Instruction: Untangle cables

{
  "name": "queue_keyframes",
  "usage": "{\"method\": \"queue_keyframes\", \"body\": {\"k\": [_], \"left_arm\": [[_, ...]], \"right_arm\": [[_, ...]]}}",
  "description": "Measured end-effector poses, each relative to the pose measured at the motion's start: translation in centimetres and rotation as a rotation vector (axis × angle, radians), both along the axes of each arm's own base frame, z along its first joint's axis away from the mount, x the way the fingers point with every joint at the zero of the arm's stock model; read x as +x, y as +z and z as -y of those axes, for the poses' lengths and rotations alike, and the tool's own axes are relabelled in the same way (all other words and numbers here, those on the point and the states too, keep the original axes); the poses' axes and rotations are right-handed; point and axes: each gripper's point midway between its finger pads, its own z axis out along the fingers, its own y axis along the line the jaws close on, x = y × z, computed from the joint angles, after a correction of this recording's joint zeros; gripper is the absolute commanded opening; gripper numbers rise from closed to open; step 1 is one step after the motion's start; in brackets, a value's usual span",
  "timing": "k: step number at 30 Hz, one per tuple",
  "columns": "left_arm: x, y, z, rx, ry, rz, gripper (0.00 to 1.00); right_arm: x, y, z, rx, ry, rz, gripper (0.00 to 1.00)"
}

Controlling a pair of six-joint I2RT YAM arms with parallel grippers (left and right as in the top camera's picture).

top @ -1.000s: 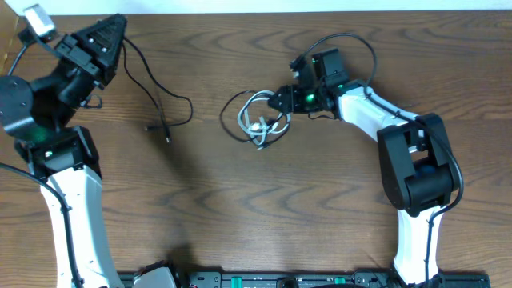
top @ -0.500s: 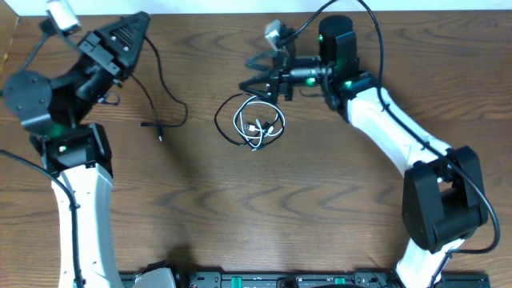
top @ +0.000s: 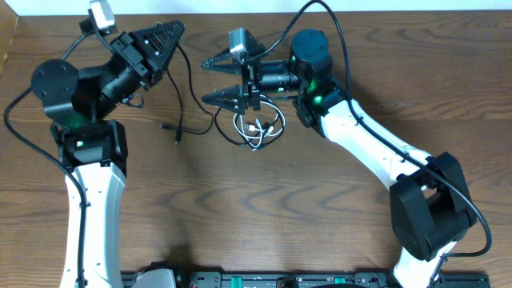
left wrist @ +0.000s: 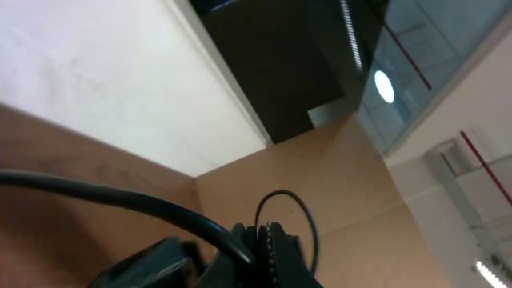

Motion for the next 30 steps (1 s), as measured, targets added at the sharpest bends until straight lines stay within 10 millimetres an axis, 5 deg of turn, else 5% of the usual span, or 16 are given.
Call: {"method": "queue_keyframes", "body": {"k": [7,8,14,19,22,24,30], "left_arm": [[-0.4,-2.0,2.8,0.011,-0.071,-0.086,0.08],[-0.5,-2.0,3.2,0.014,-0.082,-0.083,0.07],[-1.1,-2.1,4.9,0.039,-0.125,-0.060,0.07],[-1.0,-2.1,5.0,0.055,-0.118,-0.041,0.10],[-1.0,-2.1,5.0,0.067,-0.118,-0.026,0.57],[-1.0,-2.1,5.0,0.084,-0.114,-0.005,0.76],[-0.7,-2.6,4.3,0.110,-0.093,0.000,0.81]], "right_arm": [[0.3,0.8,-0.1,0.026,-0.026,0.013,0.64],[0.4,0.8,-0.1,0.027,-0.032,0.009,0.60],[0.8,0.8,-0.1,0.029,-0.050,-0.004,0.01],[0.7,0.8,-0.1,0.027,-0.045,-0.011,0.01],[1.4,0.8,0.2,0.025,-0.072,-0.081,0.01],[2.5,0.8,0.8,0.028,-0.112,-0.127,0.01],[6.7,2.0,4.9,0.050,-0.215,-0.186,0.01]]}}
